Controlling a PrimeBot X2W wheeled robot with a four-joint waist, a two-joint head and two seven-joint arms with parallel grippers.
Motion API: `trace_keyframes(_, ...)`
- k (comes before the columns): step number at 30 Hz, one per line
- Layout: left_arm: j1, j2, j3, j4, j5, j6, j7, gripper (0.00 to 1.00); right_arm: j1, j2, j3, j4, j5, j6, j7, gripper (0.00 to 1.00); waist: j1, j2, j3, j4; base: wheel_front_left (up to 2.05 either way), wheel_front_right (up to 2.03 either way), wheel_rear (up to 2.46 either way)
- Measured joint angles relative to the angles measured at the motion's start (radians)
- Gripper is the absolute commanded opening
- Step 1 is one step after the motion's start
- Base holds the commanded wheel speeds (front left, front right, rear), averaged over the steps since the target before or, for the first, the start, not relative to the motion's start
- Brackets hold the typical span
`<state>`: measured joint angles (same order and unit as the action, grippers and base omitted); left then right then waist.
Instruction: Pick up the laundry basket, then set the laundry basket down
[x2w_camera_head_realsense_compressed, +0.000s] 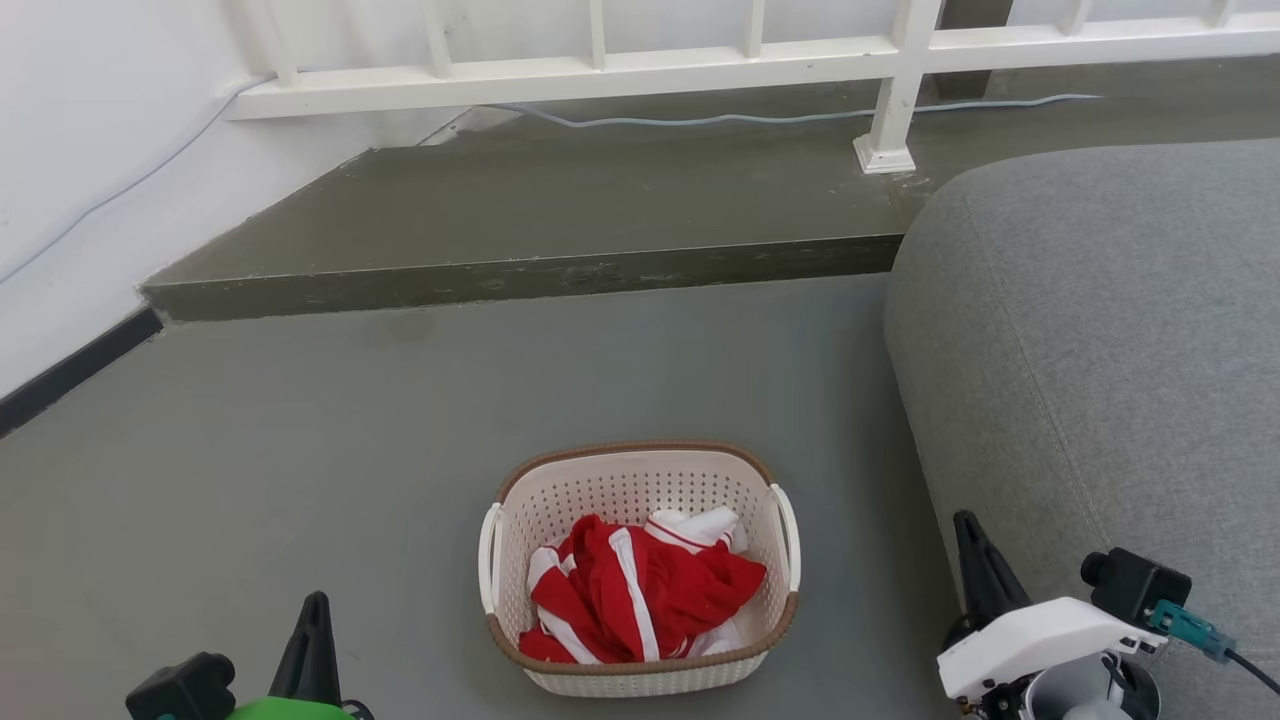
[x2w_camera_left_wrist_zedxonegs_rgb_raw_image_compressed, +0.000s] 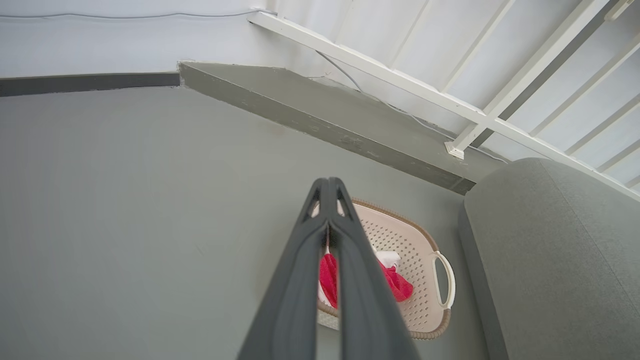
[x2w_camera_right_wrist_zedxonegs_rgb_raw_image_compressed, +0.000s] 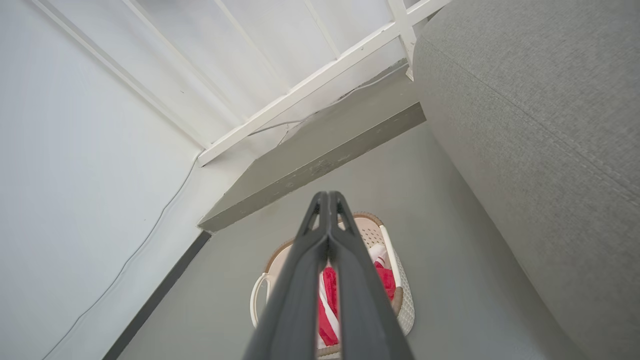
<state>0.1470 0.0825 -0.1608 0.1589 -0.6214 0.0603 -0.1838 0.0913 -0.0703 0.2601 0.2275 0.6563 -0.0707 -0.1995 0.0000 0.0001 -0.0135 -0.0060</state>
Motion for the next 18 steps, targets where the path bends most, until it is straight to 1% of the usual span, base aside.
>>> trace_keyframes(8, -0.008, -0.003, 0.020, 0.008, -0.094, -0.017, 0.026, 0.00, -0.002, -0.001, -0.030, -0.001, 0.093, 0.012, 0.027, 0.00, 0.0000, 0.0000, 0.002, 0.001, 0.00, 0.00, 0.00)
trace_keyframes(18, -0.034, -0.003, 0.042, 0.023, -0.221, -0.040, 0.060, 0.00, -0.023, -0.005, -0.069, -0.001, 0.220, 0.035, 0.060, 0.00, 0.0000, 0.0000, 0.004, 0.001, 0.00, 0.00, 0.00)
